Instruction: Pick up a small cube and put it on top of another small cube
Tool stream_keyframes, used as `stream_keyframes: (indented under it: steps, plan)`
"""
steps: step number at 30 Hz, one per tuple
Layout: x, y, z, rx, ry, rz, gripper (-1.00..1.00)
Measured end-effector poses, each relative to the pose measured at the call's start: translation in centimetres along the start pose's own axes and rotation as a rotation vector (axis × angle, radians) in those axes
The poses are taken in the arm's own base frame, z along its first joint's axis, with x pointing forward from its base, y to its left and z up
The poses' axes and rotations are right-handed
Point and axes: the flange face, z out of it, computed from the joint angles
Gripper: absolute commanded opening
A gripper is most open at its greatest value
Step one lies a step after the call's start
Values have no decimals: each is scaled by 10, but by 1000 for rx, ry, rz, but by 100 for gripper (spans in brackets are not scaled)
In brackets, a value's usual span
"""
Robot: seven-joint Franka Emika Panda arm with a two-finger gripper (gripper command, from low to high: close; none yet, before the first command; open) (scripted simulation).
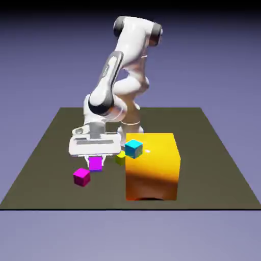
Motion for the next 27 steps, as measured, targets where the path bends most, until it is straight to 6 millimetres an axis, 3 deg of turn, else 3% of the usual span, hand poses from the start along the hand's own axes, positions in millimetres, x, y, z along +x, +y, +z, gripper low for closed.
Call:
stream_keyframes:
  steps: [6,12,23,25,27]
  plan:
    - [-62,44,-37,-235,-87,-5,-100]
    - [-130,72,-84,-441,-297,-38,-100]
    - [-186,19,-115,-338,-595,-339,-100]
    - [-189,27,-120,-386,-621,-209,-100]
    - [-190,28,-118,-386,-618,-209,-100]
